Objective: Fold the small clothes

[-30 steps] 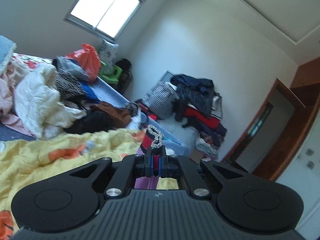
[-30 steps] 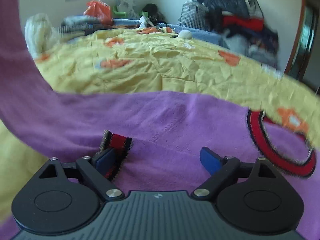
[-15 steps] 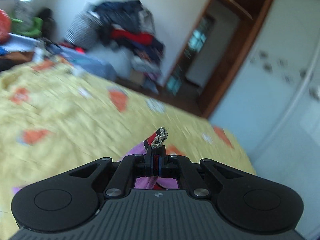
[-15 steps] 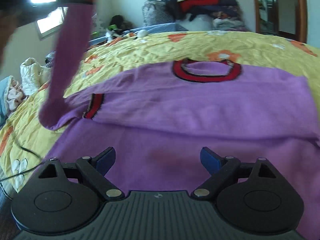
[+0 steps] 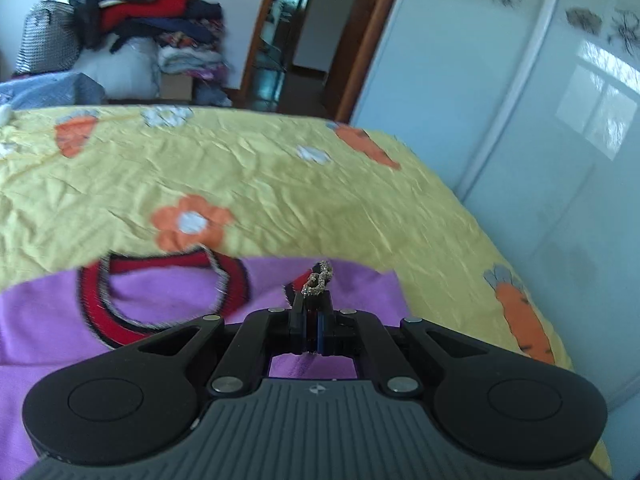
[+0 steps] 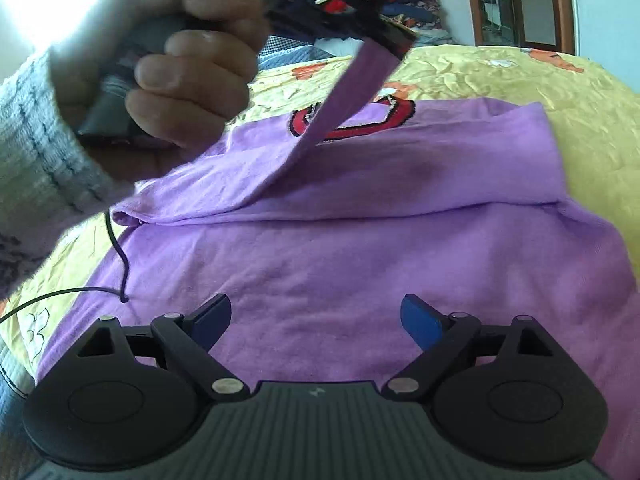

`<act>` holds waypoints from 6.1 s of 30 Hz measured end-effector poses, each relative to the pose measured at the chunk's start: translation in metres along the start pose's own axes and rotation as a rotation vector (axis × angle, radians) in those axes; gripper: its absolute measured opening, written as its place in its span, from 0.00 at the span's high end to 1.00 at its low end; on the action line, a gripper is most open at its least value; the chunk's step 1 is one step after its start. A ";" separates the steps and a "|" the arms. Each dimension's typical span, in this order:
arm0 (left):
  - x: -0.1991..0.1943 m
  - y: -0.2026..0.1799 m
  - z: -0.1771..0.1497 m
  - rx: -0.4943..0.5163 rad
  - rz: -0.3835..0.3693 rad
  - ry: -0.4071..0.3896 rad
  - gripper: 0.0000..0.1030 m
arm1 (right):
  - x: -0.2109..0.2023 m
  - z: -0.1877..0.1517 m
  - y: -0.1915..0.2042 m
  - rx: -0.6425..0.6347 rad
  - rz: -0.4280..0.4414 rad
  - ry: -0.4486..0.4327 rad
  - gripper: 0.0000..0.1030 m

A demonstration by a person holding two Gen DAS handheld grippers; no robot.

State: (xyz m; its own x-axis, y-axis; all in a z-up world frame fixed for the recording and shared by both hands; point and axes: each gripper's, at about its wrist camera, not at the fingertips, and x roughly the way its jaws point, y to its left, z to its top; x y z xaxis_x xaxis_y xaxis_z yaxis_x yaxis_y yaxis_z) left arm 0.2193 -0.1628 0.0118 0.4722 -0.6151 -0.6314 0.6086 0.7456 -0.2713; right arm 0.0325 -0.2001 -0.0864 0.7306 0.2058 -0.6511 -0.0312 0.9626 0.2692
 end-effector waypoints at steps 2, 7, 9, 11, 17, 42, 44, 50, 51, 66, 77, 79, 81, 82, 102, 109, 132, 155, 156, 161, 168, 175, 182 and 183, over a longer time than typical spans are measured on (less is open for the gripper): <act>0.010 -0.007 -0.004 0.017 -0.015 0.020 0.95 | 0.002 -0.001 -0.001 0.013 -0.004 0.000 0.10; 0.022 -0.030 -0.012 0.057 -0.038 0.063 0.95 | 0.003 -0.002 -0.006 0.028 -0.014 -0.006 0.10; 0.029 -0.033 -0.013 0.062 -0.049 0.077 0.95 | 0.002 -0.003 -0.007 0.027 -0.018 -0.001 0.10; 0.034 -0.034 -0.015 0.063 -0.051 0.087 0.95 | 0.002 -0.003 -0.008 0.026 -0.021 -0.005 0.10; 0.046 -0.040 -0.018 0.070 -0.062 0.113 0.95 | -0.001 -0.005 -0.013 0.036 -0.020 -0.012 0.10; -0.108 0.103 -0.043 -0.074 0.088 -0.032 0.14 | 0.001 0.056 -0.036 -0.182 -0.078 -0.133 0.09; -0.118 0.141 -0.063 -0.139 0.142 0.005 0.14 | 0.017 0.073 -0.037 -0.234 -0.051 -0.144 0.09; -0.110 0.200 -0.114 -0.208 0.275 0.063 0.22 | 0.069 0.093 -0.069 -0.206 -0.147 0.028 0.09; -0.115 0.199 -0.120 -0.174 0.290 0.044 0.22 | 0.071 0.089 -0.075 -0.254 -0.222 0.032 0.09; -0.144 0.172 -0.162 -0.123 0.422 0.078 0.17 | 0.011 0.037 -0.078 -0.204 -0.150 0.047 0.00; -0.240 0.177 -0.248 -0.281 0.324 0.025 0.14 | -0.074 -0.007 -0.146 -0.069 -0.145 0.021 0.00; -0.245 0.169 -0.256 -0.264 0.315 0.023 0.14 | -0.077 -0.016 -0.143 -0.069 -0.117 0.036 0.02; -0.245 0.160 -0.260 -0.237 0.329 0.032 0.14 | -0.079 -0.023 -0.130 -0.109 -0.117 0.042 0.06; -0.244 0.154 -0.263 -0.223 0.342 0.038 0.14 | -0.081 -0.027 -0.124 -0.114 -0.112 0.039 0.11; -0.256 0.167 -0.260 -0.402 0.245 -0.036 0.97 | -0.098 -0.038 -0.086 -0.060 -0.006 -0.122 0.95; -0.244 0.182 -0.217 -0.355 0.254 -0.103 1.00 | -0.084 0.002 -0.100 -0.066 0.001 -0.179 0.95; -0.256 0.173 -0.272 -0.495 0.101 0.007 0.62 | -0.085 -0.035 -0.121 0.091 0.035 -0.013 0.95; -0.245 0.219 -0.173 -0.453 0.034 -0.119 0.96 | -0.085 0.017 -0.151 0.249 0.184 -0.087 0.82; -0.238 0.225 -0.172 -0.454 0.018 -0.094 0.96 | -0.086 0.012 -0.152 0.243 0.139 -0.069 0.70; -0.232 0.233 -0.200 -0.470 0.047 -0.048 0.93 | -0.097 -0.020 -0.150 0.226 0.135 -0.048 0.17; -0.228 0.250 -0.241 -0.596 -0.018 -0.035 0.96 | -0.072 -0.022 -0.154 0.243 0.225 -0.073 0.90; -0.215 0.238 -0.218 -0.560 -0.089 -0.069 0.97 | -0.086 0.027 -0.140 0.120 0.179 -0.183 0.95; -0.204 0.243 -0.190 -0.516 -0.013 -0.078 0.97 | -0.035 0.069 -0.170 0.130 0.067 -0.017 0.83; -0.206 0.243 -0.194 -0.519 0.002 -0.066 0.97 | -0.030 0.066 -0.173 0.134 0.026 0.014 0.73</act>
State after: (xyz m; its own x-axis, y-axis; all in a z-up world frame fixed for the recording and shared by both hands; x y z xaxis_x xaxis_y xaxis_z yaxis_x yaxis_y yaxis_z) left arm 0.1462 0.1951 -0.0645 0.5225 -0.6162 -0.5893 0.2197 0.7651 -0.6052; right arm 0.0609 -0.3848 -0.0667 0.7209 0.2334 -0.6525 0.0422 0.9251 0.3775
